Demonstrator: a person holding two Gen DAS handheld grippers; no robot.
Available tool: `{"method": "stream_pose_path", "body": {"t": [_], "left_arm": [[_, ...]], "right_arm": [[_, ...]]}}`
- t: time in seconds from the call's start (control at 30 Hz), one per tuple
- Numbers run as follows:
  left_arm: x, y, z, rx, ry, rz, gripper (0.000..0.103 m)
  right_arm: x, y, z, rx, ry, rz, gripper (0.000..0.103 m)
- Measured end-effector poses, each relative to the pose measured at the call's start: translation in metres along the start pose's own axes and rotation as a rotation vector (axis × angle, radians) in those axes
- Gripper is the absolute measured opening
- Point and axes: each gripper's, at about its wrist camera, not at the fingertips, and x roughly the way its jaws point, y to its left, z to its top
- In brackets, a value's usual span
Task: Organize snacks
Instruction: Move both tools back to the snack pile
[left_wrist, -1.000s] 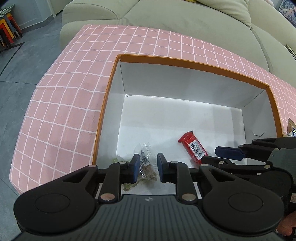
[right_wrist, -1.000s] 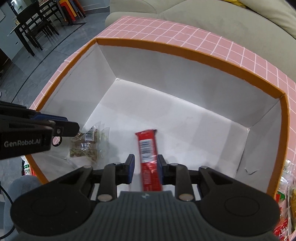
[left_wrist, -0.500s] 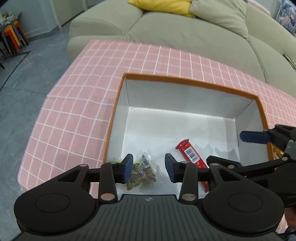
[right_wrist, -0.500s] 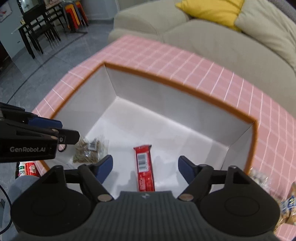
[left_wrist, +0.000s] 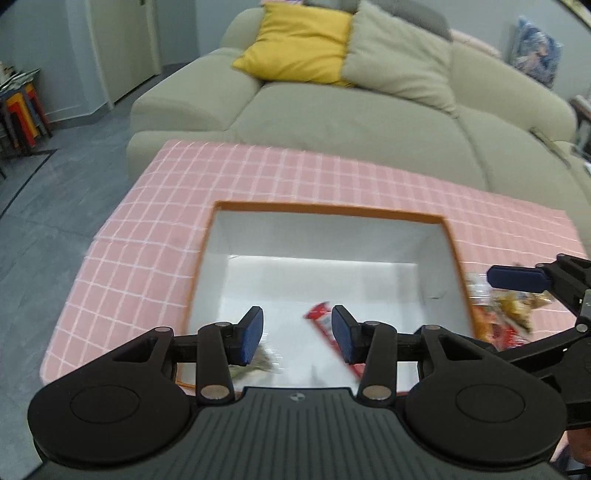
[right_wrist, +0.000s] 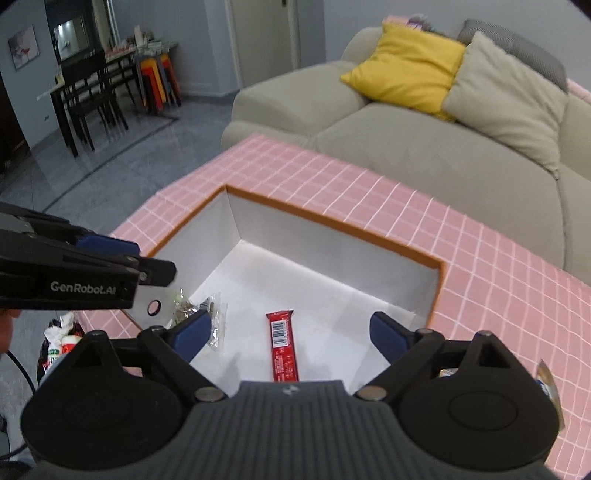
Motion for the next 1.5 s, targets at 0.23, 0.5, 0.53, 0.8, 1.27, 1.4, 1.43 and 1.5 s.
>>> {"method": "stream_pose_path", "body": {"t": [0.23, 0.5, 0.53, 0.8, 1.27, 1.4, 1.43, 1.5], "left_arm": [[-0.023, -0.041, -0.008, 0.064, -0.074, -0.087, 0.051], [-0.027, -0.084, -0.030, 0.072, -0.094, -0.173, 0.047], [-0.026, -0.088, -0.034, 0.063, -0.098, -0.183, 0.047], [-0.007, -0.120, -0.060, 0.010, -0.065, -0.205, 0.046], [0.030, -0.175, -0.096, 0.020, -0.045, -0.152, 0.046], [0.046, -0.183, -0.099, -0.041, 0.003, -0.148, 0.048], [0.050, -0.184, -0.100, -0.065, 0.023, -0.153, 0.051], [0.061, -0.187, -0.101, -0.103, 0.073, -0.155, 0.055]], "right_arm": [[-0.054, -0.023, -0.027, 0.043, -0.209, -0.075, 0.090], [-0.083, -0.041, -0.070, 0.002, -0.306, -0.188, 0.090], [-0.085, -0.045, -0.075, 0.005, -0.310, -0.198, 0.090], [-0.082, -0.087, -0.108, 0.099, -0.189, -0.206, 0.090], [-0.051, -0.143, -0.171, 0.033, 0.031, -0.221, 0.083], [-0.039, -0.157, -0.179, 0.017, 0.072, -0.212, 0.083], [-0.036, -0.159, -0.180, 0.007, 0.080, -0.210, 0.082], [-0.030, -0.164, -0.184, -0.022, 0.092, -0.204, 0.082]]}}
